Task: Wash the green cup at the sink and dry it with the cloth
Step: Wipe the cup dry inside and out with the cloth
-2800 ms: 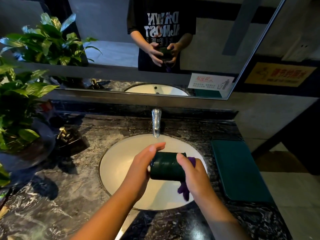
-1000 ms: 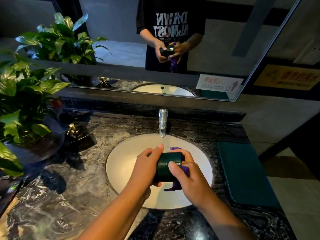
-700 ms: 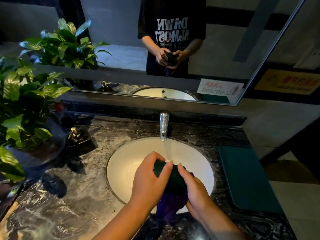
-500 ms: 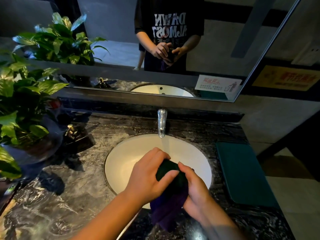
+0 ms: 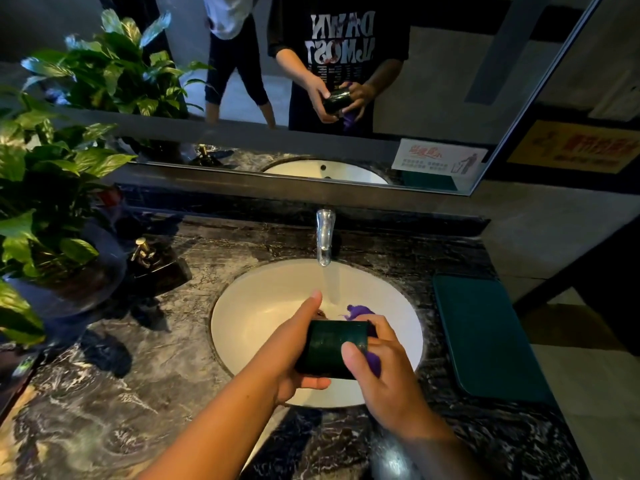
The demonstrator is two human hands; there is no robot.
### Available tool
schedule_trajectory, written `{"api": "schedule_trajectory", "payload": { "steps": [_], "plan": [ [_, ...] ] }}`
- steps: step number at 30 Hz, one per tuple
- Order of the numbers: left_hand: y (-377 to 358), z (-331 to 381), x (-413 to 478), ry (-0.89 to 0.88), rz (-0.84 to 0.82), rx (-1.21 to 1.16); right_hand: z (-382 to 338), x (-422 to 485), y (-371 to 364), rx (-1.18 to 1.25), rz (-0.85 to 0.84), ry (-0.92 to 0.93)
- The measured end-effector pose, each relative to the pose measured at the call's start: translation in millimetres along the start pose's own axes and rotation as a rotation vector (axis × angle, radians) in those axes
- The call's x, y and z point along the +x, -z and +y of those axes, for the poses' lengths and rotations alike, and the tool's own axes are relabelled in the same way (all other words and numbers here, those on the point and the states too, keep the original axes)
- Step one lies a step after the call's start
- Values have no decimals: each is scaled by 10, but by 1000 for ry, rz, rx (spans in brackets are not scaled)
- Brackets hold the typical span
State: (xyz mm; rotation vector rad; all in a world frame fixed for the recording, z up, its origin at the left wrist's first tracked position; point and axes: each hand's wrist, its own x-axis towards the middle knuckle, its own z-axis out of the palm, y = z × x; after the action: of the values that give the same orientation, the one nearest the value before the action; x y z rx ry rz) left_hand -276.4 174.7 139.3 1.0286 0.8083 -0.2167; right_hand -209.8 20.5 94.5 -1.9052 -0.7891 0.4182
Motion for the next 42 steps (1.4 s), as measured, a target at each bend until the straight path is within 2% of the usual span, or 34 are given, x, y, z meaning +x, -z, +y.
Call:
{"api": "schedule_trajectory", "payload": {
  "steps": [2,4,8,10,12,16,19,21,24,27,29,31,33,35,38,40,42],
  "plan": [
    [-80,-59,15,-81,103,45,-34,-23,-40,102,4,-30],
    [-148,-152,44,-240,229,84,-55,-30,-60,253,23,-111],
    [-182,-267,53,-595,374,270,-55,-36,-78,619,77,-468],
    [-166,-315,35,-737,393,402,-63,-36,-87,781,101,-625],
    [-141,-373,8,-844,412,526,-92,-28,-78,890,111,-704],
    [-101,-410,-31,-1065,393,674,-153,-13,11,970,38,-746],
    [-55,-398,-18,-1314,334,833,-171,-3,83,1053,-48,-764],
    [-21,-366,5,-1385,279,878,-194,10,93,1084,-61,-757],
    [14,-290,25,-1306,189,827,-237,18,75,1079,10,-732],
    [-3,-269,-46,-1079,71,732,-239,24,83,1026,123,-681],
    [-77,-209,-59,-875,53,610,-229,19,93,869,199,-629],
    [-156,-50,-62,-557,78,395,-237,8,90,621,199,-553],
    [-140,30,-78,-201,46,176,-240,-15,111,396,114,-362],
    [-39,31,-118,-25,-42,9,-207,-41,127,203,30,-133],
    [22,12,-161,48,-33,-72,-158,-58,113,-49,-33,64],
    [-55,-33,-135,-47,42,-8,-180,-61,69,-10,-30,36],
    [-138,-67,-95,-191,144,17,-212,-55,41,148,-23,-51]
  ]
}}
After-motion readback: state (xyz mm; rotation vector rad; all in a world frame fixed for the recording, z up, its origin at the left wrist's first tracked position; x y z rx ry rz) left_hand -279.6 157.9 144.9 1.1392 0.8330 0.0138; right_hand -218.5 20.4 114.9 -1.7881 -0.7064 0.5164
